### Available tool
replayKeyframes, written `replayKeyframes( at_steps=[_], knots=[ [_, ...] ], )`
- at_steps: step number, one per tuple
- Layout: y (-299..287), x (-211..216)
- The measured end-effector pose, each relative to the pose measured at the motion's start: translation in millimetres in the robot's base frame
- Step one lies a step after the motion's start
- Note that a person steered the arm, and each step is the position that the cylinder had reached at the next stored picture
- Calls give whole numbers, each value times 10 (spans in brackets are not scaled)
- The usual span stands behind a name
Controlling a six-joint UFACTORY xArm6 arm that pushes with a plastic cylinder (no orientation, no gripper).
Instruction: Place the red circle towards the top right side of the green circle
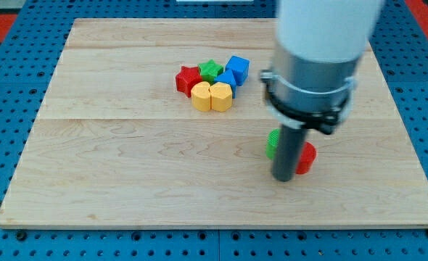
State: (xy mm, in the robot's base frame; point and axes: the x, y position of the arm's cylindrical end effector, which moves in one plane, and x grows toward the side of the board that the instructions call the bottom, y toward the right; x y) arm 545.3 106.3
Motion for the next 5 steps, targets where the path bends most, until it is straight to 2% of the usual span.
replayKeyframes(
  at_steps=[1, 3, 5],
  knots=[
    [358, -8],
    [469, -62],
    [551, -496]
  ],
)
